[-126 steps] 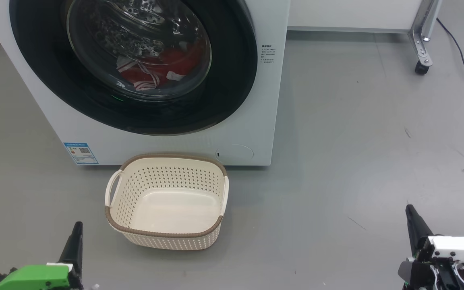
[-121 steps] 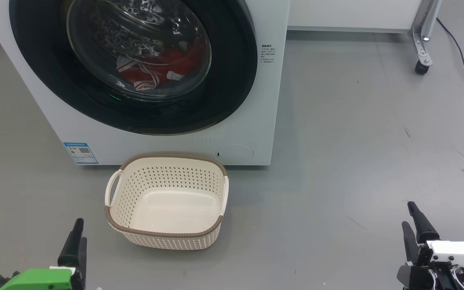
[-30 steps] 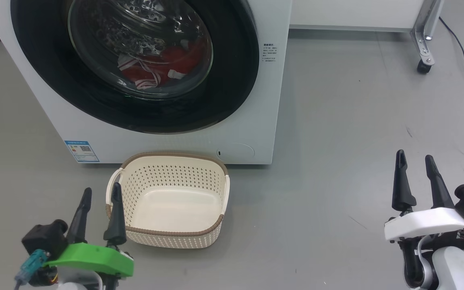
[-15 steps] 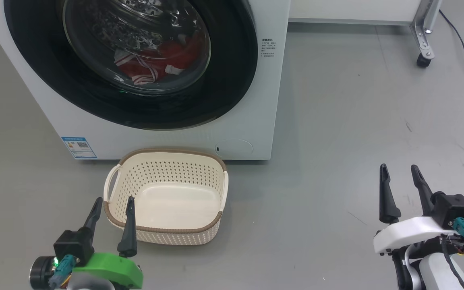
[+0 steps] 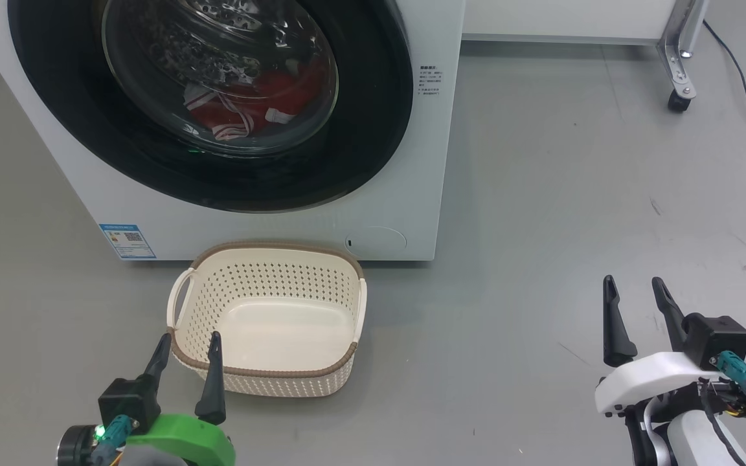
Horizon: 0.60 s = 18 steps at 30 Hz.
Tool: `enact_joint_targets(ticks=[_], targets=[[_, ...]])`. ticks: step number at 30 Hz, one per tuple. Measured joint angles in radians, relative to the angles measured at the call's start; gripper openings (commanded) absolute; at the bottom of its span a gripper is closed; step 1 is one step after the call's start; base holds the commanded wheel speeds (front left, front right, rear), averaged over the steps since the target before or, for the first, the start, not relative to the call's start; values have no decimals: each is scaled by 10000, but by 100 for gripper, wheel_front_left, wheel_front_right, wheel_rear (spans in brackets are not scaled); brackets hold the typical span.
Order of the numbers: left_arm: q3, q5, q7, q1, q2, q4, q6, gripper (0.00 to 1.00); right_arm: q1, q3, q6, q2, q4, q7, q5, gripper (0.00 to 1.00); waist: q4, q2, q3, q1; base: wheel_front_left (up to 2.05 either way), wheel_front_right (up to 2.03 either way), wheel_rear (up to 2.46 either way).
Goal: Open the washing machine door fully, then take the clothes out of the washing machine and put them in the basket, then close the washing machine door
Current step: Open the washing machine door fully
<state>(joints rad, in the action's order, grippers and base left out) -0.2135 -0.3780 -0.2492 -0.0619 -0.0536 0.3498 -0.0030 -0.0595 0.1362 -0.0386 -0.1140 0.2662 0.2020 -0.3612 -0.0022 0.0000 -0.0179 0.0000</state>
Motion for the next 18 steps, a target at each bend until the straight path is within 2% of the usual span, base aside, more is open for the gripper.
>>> enact_joint_targets(ticks=[18], targets=[[59, -13, 2, -30, 46, 138, 77, 100, -155, 2, -8, 50, 280, 2, -4, 100, 41, 0, 70, 1, 0, 0, 0]])
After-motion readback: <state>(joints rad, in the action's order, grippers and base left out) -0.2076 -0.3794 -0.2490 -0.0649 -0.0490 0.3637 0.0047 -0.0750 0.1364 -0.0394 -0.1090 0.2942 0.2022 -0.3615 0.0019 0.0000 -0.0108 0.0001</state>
